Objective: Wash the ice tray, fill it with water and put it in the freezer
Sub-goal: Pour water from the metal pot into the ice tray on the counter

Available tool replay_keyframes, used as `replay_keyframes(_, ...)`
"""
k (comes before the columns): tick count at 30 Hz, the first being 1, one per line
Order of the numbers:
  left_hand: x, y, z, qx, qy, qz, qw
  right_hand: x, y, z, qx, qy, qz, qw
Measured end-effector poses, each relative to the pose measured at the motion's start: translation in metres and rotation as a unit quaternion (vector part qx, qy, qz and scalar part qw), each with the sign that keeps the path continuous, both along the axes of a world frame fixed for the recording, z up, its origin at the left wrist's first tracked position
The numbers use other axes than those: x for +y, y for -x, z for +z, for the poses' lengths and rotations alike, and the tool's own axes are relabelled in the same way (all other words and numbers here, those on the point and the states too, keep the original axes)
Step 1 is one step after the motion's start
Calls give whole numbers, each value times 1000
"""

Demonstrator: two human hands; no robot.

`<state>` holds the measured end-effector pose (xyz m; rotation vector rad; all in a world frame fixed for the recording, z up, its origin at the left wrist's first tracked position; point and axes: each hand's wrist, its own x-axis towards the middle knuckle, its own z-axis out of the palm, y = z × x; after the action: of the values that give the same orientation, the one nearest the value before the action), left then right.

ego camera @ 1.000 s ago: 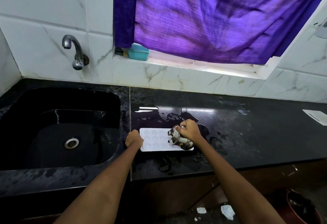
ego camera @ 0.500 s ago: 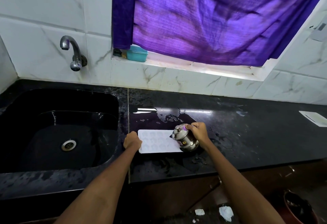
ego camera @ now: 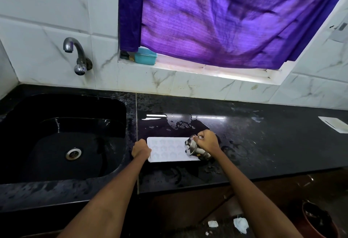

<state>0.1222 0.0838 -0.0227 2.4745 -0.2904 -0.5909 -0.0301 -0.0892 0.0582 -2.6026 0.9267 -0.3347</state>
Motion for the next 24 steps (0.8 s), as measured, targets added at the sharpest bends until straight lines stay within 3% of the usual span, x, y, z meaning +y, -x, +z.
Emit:
replay_keyframes(13, 1, 0, 0, 1, 3, -3, 1000, -3, -1, -1, 16, 8, 6, 1000)
replay_keyframes(24, 0, 1, 2, -10, -14, -8, 1000, -15, 12, -4, -89, -64, -47, 993)
